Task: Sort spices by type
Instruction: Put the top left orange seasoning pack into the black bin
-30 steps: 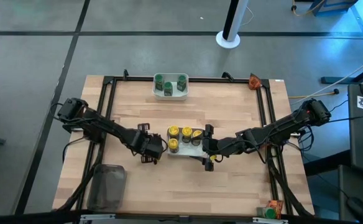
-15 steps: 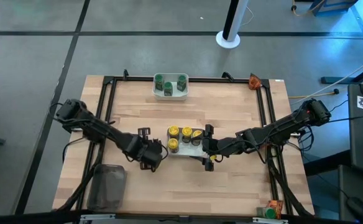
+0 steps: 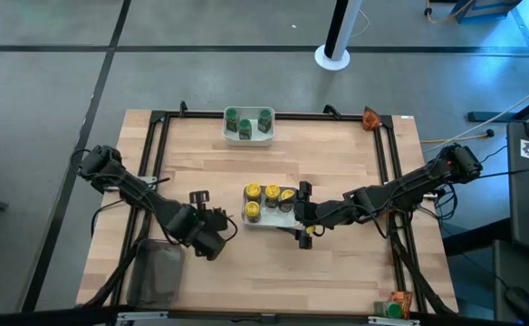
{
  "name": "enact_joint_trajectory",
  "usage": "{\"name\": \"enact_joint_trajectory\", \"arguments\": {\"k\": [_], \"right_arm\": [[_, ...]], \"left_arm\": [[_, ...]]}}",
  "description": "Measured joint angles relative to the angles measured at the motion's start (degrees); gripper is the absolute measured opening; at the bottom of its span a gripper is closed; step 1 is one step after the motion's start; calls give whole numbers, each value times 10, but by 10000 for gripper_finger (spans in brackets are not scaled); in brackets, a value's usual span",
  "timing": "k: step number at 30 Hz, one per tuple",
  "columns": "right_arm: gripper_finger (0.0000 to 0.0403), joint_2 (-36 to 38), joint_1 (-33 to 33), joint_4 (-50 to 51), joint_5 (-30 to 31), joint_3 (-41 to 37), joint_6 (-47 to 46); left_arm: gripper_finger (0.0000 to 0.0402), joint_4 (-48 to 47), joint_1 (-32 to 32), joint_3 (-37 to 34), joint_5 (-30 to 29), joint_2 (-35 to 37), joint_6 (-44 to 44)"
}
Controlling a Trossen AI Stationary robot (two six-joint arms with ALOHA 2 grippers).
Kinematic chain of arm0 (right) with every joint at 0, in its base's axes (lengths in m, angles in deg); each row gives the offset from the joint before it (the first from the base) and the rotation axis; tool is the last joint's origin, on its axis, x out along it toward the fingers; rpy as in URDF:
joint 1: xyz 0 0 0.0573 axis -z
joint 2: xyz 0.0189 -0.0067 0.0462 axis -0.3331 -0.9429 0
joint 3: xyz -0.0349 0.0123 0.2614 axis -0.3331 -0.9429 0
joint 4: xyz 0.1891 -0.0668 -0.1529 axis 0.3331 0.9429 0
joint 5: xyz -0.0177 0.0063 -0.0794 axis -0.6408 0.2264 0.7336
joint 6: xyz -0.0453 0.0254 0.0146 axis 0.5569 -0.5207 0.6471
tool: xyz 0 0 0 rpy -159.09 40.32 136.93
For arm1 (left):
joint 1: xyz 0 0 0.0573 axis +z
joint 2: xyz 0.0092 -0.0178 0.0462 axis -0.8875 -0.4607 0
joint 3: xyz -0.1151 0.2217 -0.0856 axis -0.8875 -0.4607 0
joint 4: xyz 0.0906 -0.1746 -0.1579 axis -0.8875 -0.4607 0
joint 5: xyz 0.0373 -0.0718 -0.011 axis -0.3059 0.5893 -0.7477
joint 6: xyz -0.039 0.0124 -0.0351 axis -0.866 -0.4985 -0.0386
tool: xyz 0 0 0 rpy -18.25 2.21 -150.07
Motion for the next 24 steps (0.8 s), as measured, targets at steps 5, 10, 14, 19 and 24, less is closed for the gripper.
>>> {"name": "enact_joint_trajectory", "arguments": {"k": [5,10,14,19,24], "right_arm": [[340,0,0,0,0,0,0],[340,0,0,0,0,0,0],[340,0,0,0,0,0,0],[340,0,0,0,0,0,0],[340,0,0,0,0,0,0]], "left_arm": [[0,-11,-14,21,0,0,-3],[0,-37,-40,56,1,0,-22],[0,-67,-65,75,1,0,-53],[0,-99,-96,96,16,0,-82],[0,-114,-129,129,42,0,-103]]}}
